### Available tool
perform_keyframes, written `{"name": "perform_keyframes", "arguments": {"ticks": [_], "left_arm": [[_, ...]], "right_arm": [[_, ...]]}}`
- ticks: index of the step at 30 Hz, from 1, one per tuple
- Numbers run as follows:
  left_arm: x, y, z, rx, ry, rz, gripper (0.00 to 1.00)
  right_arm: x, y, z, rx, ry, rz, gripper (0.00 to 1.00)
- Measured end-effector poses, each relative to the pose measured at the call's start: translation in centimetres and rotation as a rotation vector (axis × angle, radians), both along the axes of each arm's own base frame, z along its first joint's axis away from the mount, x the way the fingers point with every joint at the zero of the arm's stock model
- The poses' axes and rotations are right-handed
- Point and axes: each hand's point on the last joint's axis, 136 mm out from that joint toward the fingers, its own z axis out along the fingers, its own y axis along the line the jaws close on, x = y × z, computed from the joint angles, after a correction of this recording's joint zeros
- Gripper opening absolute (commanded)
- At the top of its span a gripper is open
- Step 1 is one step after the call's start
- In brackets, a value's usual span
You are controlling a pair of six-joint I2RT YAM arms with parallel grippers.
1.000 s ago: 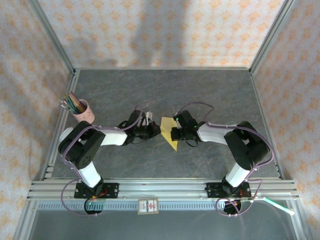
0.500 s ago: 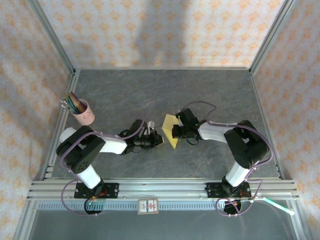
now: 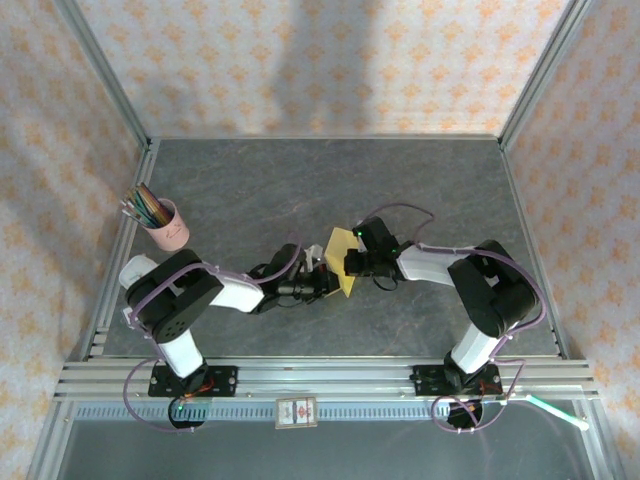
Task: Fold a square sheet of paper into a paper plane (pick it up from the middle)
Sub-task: Third fold the triangle at the center of the table.
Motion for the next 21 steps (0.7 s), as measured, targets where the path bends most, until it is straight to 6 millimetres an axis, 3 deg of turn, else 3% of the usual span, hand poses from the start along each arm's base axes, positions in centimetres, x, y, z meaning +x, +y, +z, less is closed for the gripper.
{"name": "perform_keyframes", "arguments": {"ticks": [5,16,21], "left_arm": [[0.4,-0.9,0.2,-0.011,-0.004,-0.006,0.02],[0.1,-0.9,-2.7,0.034,0.046,-0.010,0.02],[0.0,-1.2,-2.7,0.035,0.046,-0.018,0.03]], "right_arm": [[0.0,0.0,0.0,0.000,0.000,0.000,0.01],[0.0,-0.1,-0.1,0.002,-0.003,-0.003,0.01],[0.1,-0.1,-0.1,0.004,-0.005,-0.003,0.01]]}}
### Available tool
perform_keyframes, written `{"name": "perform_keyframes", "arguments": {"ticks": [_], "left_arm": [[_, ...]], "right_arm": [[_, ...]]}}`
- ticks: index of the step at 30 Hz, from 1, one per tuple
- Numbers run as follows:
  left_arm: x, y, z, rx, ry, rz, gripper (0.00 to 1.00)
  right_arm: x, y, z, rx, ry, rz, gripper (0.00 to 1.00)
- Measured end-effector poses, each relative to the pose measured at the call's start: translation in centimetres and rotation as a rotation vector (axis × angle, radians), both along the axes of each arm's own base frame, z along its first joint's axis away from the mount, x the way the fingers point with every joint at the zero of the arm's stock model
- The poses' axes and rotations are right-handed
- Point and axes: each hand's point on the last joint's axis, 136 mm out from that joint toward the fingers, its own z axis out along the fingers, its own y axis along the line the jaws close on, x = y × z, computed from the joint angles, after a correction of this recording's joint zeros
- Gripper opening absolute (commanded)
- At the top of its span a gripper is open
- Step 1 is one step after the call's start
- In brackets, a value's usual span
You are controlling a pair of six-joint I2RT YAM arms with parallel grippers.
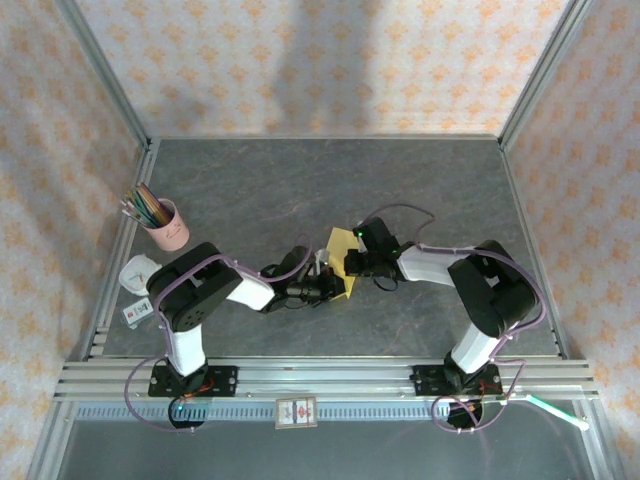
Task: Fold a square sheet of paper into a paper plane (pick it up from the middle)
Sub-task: Third fold the triangle at the center of the table.
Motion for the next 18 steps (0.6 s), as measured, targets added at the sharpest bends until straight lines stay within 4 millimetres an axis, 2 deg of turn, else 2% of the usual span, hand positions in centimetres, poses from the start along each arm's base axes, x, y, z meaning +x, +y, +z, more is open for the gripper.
{"name": "perform_keyframes", "arguments": {"ticks": [13,18], "left_arm": [[0.2,-0.7,1.4,-0.022,-0.029,-0.004,0.03],[0.7,-0.8,1.0,0.008,-0.037,-0.002,0.03]], "right_arm": [[0.0,0.0,0.0,0.003,-0.001,0.000,0.01],[0.0,0.0,0.0,0.003,-0.001,0.000,0.01]]}}
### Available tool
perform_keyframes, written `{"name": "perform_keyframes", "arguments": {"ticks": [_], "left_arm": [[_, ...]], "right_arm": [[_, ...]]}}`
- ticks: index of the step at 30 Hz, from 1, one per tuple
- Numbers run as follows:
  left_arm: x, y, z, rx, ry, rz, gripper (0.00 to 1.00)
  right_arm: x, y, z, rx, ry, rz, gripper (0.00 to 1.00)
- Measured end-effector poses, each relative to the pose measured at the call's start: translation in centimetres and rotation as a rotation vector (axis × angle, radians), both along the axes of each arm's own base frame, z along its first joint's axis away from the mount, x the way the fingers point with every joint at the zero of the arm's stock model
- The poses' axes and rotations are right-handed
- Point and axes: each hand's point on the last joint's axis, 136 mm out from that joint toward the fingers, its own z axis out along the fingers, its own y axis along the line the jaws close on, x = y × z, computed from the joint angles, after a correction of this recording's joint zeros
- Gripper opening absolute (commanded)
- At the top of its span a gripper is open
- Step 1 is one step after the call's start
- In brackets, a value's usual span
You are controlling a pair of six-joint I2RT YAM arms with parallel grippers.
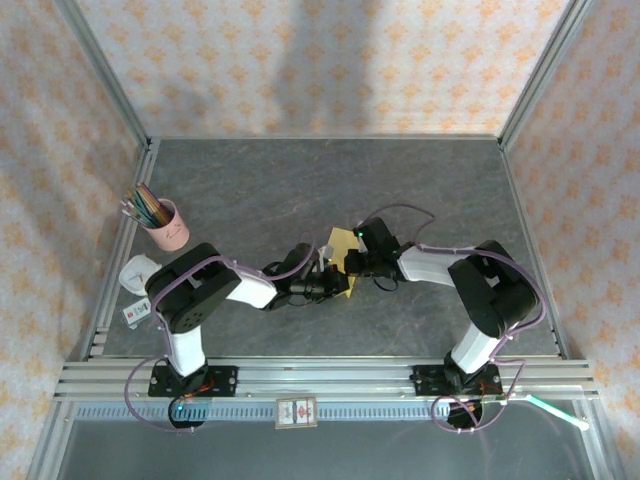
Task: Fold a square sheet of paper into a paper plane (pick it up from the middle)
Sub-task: Third fold the triangle at the center of the table.
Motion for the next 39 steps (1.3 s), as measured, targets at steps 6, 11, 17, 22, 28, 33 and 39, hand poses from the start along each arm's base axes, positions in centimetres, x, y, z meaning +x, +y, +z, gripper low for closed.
{"name": "perform_keyframes", "arguments": {"ticks": [6,11,17,22,28,33,39], "left_arm": [[0.1,0.7,-1.3,0.066,-0.003,0.007,0.03],[0.0,0.4,-1.4,0.078,-0.016,-0.012,0.04],[0.0,0.4,-1.3,0.079,-0.026,-0.022,0.06],[-0.2,0.1,-0.9,0.071,-0.031,-0.027,0.06],[-0.7,-0.3,-0.3,0.058,-0.039,-0.045,0.06],[-1.1,-0.6,-0.6,0.064,-0.035,-0.057,0.06],[-1.3,-0.4,-1.4,0.090,-0.025,-0.065,0.06]], "right_arm": [[0.0,-0.1,0.0,0.003,0.002,-0.002,0.01],[0.1,-0.1,0.0,0.004,0.002,-0.003,0.01],[0.1,-0.2,0.0,0.004,0.002,-0.005,0.01],[0.1,-0.4,0.0,0.005,0.003,-0.009,0.01],[0.1,-0.6,0.0,0.005,0.003,-0.013,0.01],[0.1,-0.6,0.0,0.006,0.002,-0.013,0.01],[0.1,-0.6,0.0,0.008,-0.001,-0.012,0.01]]}}
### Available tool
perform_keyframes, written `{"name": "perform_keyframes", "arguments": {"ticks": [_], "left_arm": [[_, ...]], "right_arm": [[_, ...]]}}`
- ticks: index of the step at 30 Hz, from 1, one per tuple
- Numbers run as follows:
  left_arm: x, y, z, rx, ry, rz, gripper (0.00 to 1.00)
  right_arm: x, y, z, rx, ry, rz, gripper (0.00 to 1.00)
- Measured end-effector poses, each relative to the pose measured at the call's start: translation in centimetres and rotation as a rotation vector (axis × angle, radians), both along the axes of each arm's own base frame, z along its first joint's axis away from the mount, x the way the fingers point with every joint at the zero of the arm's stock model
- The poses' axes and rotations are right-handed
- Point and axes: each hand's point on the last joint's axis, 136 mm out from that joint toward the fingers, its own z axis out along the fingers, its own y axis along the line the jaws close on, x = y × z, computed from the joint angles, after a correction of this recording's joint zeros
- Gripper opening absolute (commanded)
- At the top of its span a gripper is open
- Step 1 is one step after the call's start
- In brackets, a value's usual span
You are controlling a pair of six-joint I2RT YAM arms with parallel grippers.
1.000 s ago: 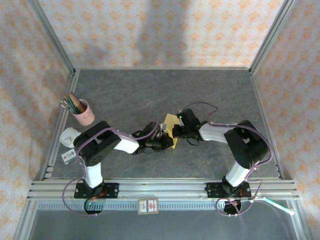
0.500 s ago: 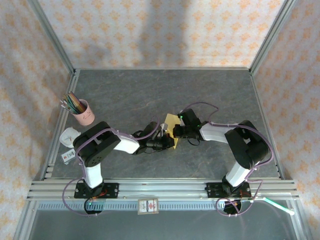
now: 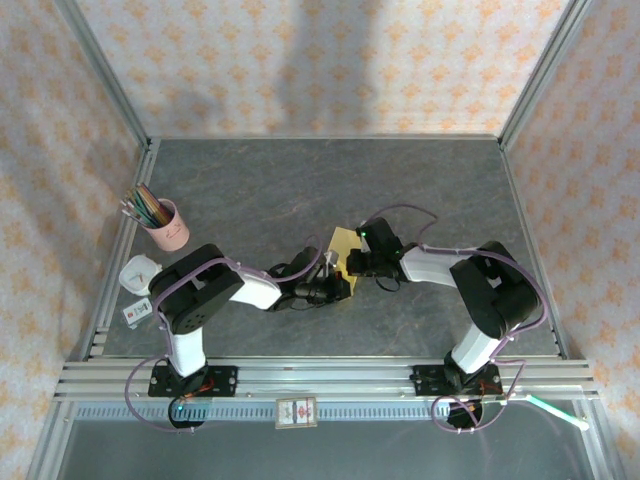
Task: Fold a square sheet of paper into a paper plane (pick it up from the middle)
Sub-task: Third fold the triangle at the center of the table.
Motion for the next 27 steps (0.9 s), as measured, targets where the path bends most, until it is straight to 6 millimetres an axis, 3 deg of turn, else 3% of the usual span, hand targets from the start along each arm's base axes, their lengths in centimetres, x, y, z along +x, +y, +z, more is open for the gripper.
{"name": "perform_keyframes", "arguments": {"ticks": [12,19,27], "left_arm": [[0.3,-0.2,1.7,-0.013,-0.038,-0.008,0.06],[0.1,0.0,0.0,0.014,-0.010,-0.009,0.06],[0.1,-0.3,0.1,0.016,-0.021,-0.020,0.07]], "right_arm": [[0.0,-0.1,0.0,0.000,0.000,-0.002,0.01],[0.0,-0.1,0.0,0.000,0.001,-0.002,0.01],[0.0,-0.1,0.0,0.000,-0.001,-0.003,0.01]]}}
